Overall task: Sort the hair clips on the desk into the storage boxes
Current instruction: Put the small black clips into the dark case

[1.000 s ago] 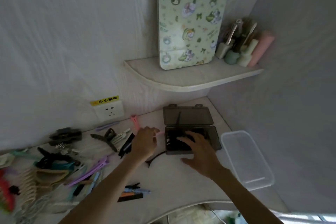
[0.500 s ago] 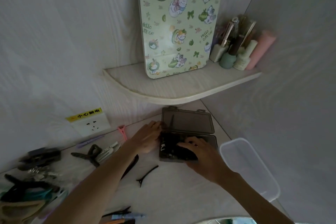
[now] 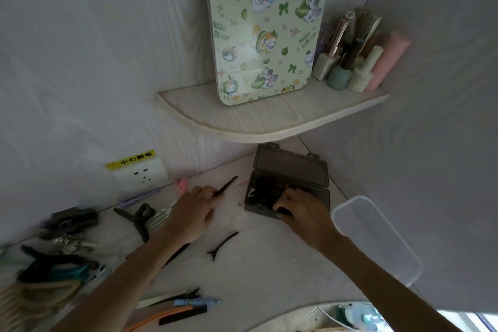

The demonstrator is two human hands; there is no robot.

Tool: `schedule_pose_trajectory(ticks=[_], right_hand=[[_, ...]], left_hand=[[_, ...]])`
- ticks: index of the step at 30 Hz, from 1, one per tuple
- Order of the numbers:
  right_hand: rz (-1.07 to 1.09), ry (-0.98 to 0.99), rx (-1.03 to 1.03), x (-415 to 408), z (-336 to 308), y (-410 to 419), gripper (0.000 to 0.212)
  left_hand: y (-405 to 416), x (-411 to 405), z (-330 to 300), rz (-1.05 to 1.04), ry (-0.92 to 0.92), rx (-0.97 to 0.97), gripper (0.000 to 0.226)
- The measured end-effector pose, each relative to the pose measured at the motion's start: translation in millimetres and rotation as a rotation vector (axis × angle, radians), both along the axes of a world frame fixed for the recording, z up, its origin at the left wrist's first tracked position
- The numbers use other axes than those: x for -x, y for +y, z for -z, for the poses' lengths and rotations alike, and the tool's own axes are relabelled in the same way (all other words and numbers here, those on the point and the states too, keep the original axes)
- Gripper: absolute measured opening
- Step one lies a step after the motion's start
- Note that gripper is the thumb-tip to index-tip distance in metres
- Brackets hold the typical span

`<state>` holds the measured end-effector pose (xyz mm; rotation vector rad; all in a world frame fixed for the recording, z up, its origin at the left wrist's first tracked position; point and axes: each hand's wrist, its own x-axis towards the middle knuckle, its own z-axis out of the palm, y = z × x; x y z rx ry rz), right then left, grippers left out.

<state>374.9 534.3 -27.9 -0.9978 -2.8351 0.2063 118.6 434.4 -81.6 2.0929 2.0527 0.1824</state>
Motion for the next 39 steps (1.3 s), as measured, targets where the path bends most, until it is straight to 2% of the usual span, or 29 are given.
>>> schedule_pose_trajectory(ticks=[6,10,12,15,18,21,22,23,25,27,30,34,36,39], right_hand=[[-0.109,-0.104,-0.165,6,-8,2,0.03],[-0.05,-0.092,-0.143,0,-8,-2,0.034],[0.022,-0.077,-0.098,1,-8,-6,0.034],[0.182,-0.032,0.069,5,-9,-16,0.033],[0.312,0.1,0.187,-4,-22,-19,0.03],[0.41,0.208,0.121,-33,-38,-20,0.02],[0.447,0.199,0.108,-47,-41,-18,0.025],[0.493,0.152,0.113,-63,-44,-17,0.039],[0.602,-0.087,0.216,-92,-44,-14,0.085],[0.685,-0.335,0.331,-115,-40,-16,0.112],[0.677,-0.415,0.406,-134,-30,-27,0.118],[0.605,-0.427,0.337,-135,-28,-35,0.112],[0.514,-0.424,0.312,-139,-27,-46,0.111],[0.26,-0.273,0.156,-153,-22,-61,0.124]], left_hand=[[-20,-6,-19,-0.198,0.03,0.109,0.034],[-20,-21,-35,-0.262,0.019,0.067,0.042],[-8,-38,-47,-0.291,-0.151,0.046,0.048],[14,-64,-57,-0.382,-0.531,0.219,0.058],[29,-81,-50,-0.387,-0.523,0.27,0.053],[37,-88,-39,-0.474,-0.653,0.325,0.047],[39,-89,-37,-0.501,-0.689,0.346,0.047],[42,-91,-33,-0.516,-0.702,0.348,0.051],[47,-90,-24,-0.563,-0.712,0.339,0.058],[53,-87,-20,-0.613,-0.695,0.341,0.051],[57,-87,-31,-0.662,-0.697,0.333,0.031],[56,-95,-40,-0.751,-0.857,0.341,0.027],[56,-100,-41,-0.79,-0.917,0.334,0.026],[58,-109,-39,-0.871,-1.044,0.331,0.028]])
